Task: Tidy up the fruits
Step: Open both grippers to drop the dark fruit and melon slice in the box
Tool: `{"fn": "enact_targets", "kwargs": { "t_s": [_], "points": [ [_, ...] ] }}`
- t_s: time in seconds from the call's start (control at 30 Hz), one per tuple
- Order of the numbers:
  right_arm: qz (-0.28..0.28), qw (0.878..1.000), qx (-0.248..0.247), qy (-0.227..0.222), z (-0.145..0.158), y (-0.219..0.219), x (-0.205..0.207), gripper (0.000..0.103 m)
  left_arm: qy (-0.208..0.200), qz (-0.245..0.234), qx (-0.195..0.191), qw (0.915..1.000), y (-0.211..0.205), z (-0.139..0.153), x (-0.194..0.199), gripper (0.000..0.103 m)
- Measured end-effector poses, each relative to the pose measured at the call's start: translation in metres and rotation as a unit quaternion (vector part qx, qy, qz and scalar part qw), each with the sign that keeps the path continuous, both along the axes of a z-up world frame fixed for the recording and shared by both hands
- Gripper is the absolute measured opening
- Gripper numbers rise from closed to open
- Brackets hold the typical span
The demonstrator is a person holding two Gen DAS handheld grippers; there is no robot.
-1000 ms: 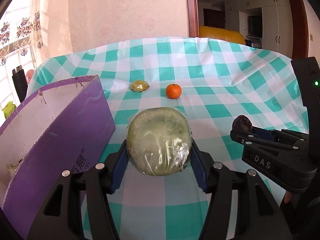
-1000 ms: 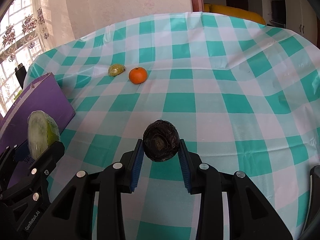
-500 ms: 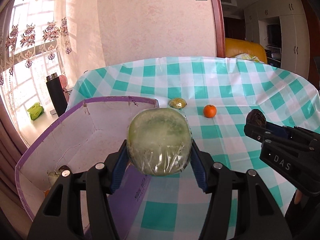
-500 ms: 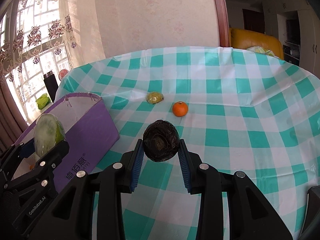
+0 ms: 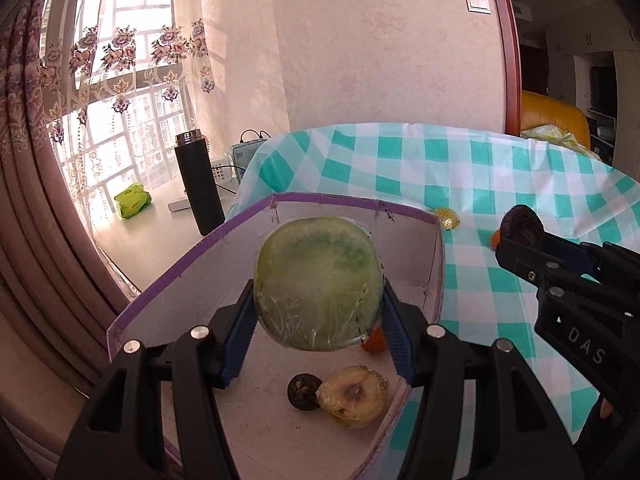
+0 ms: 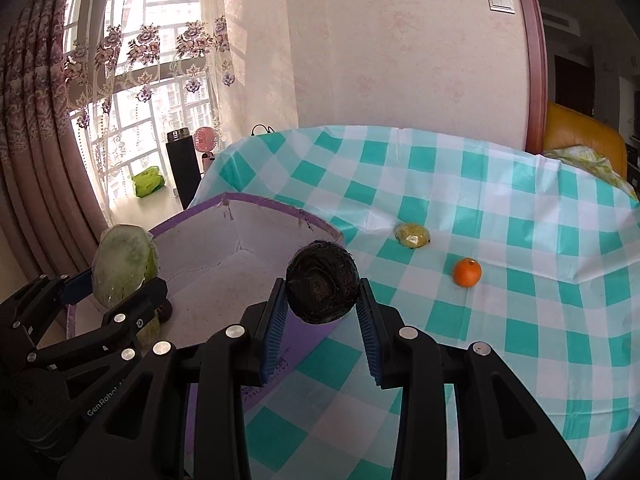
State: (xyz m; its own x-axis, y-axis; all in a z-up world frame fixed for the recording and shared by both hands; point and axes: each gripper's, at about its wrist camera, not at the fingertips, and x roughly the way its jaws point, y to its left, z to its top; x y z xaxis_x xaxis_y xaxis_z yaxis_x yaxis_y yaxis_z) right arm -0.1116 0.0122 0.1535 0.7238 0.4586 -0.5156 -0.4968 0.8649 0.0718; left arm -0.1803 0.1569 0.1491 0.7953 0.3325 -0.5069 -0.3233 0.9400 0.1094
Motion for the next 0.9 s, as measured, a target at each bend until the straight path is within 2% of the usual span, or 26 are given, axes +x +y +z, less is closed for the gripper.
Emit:
{"fn": "enact_targets", "kwargs": {
  "t_s": [0.13,0.27,0.47,0.57,0.77,0.83,0.9],
  "points": [
    [0.040,0.999,-0.023,-0.003,0.005,0.036,0.002,0.035,0.028,0.019,-0.022,0.9992,0.030,-0.006,0.002,0.058],
    [0.068,0.995,-0.067,0.010,0.003,0.074,0.011,0.035,0.063,0.034,-0.055,0.9959,0.061,-0.015,0.007,0.058],
    [0.099,0.982,-0.150,0.063,-0.020,0.125,0.035,0.035,0.125,0.034,-0.095,0.9870,0.092,-0.032,0.024,0.058],
    [0.097,0.974,-0.184,0.094,-0.033,0.140,0.052,0.035,0.158,0.029,-0.094,0.9826,0.101,-0.038,0.037,0.058],
    [0.096,0.951,-0.257,0.141,-0.057,0.161,0.075,0.035,0.222,0.008,-0.127,0.9667,0.115,-0.051,0.061,0.059],
    [0.096,0.946,-0.270,0.153,-0.064,0.165,0.080,0.035,0.247,0.007,-0.146,0.9580,0.120,-0.057,0.067,0.059],
    [0.094,0.944,-0.272,0.164,-0.069,0.167,0.083,0.035,0.256,0.004,-0.163,0.9529,0.125,-0.062,0.070,0.059]
  ]
}}
